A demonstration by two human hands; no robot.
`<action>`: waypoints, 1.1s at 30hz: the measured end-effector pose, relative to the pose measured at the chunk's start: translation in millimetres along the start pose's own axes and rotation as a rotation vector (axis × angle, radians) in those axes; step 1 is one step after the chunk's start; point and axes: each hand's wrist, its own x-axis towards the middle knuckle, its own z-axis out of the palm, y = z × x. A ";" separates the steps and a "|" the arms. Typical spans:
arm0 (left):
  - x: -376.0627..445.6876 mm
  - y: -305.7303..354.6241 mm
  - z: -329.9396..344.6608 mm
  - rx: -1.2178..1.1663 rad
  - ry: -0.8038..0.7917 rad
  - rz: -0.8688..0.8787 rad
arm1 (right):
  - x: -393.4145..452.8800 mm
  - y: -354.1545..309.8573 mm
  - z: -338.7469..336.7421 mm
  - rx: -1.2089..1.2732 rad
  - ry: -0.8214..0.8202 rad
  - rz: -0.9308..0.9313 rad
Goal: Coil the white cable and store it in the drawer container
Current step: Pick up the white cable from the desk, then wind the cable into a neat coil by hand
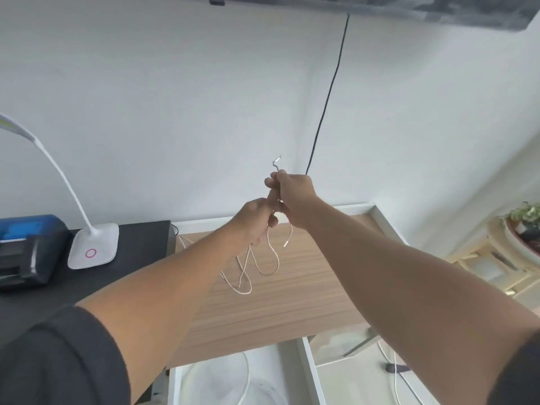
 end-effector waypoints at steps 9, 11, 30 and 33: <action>-22.0 -5.3 0.7 0.166 0.136 0.218 | -28.5 -23.1 -23.2 0.179 -0.027 -0.043; -28.4 -6.4 -0.3 0.169 0.128 0.216 | -30.6 -28.5 -27.7 0.226 -0.048 -0.048; -99.4 54.9 33.2 0.403 -0.022 0.078 | -58.1 -67.8 -90.4 0.496 -0.269 -0.102; -105.3 60.9 39.7 0.307 -0.043 0.040 | -62.2 -75.4 -100.6 0.546 -0.341 -0.080</action>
